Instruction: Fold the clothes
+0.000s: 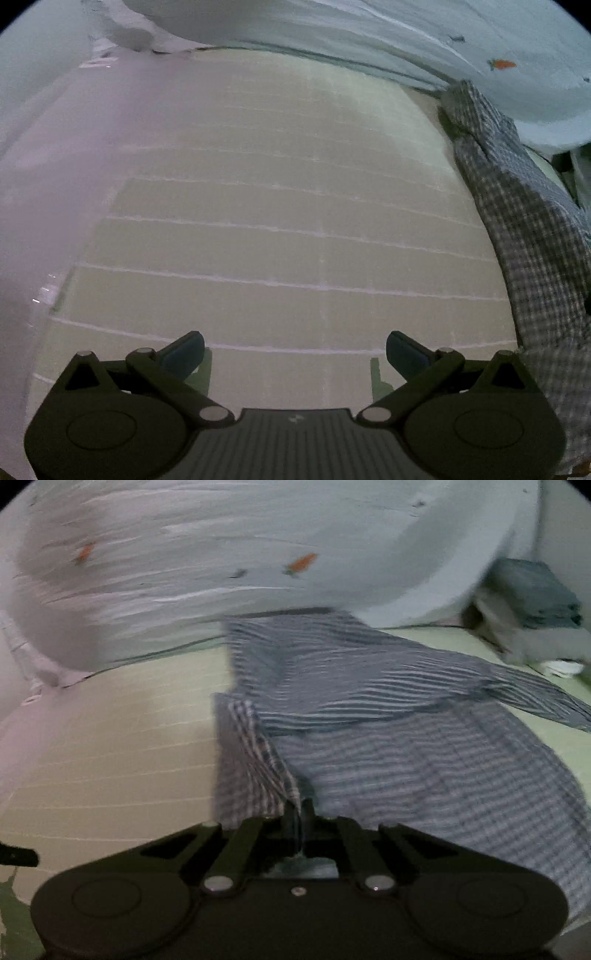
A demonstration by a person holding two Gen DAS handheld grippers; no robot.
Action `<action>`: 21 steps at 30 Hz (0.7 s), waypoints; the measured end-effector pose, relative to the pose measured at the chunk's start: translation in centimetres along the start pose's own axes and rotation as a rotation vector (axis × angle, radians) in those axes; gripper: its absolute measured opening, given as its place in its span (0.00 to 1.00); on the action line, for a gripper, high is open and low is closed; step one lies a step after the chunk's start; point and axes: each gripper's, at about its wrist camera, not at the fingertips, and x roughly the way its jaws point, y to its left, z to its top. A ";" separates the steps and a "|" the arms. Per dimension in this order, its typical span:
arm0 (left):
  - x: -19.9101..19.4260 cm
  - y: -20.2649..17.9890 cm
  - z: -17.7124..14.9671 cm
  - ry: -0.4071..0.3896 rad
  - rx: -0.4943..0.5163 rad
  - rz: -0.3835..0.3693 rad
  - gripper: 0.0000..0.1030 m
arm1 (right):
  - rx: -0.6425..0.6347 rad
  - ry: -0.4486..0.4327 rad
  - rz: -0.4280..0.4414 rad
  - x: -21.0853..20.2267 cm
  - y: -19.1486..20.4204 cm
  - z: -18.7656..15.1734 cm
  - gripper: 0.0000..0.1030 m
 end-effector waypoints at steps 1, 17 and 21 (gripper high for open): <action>0.2 -0.8 -0.2 0.007 0.005 0.001 1.00 | 0.012 0.009 -0.004 0.3 -1.3 0.1 0.02; 1.8 -8.6 0.8 0.008 -0.010 0.064 1.00 | 0.021 0.087 0.007 4.6 -7.5 1.4 0.45; 2.3 -10.0 2.0 -0.014 -0.043 0.075 1.00 | 0.044 0.072 0.019 5.0 -9.0 2.2 0.61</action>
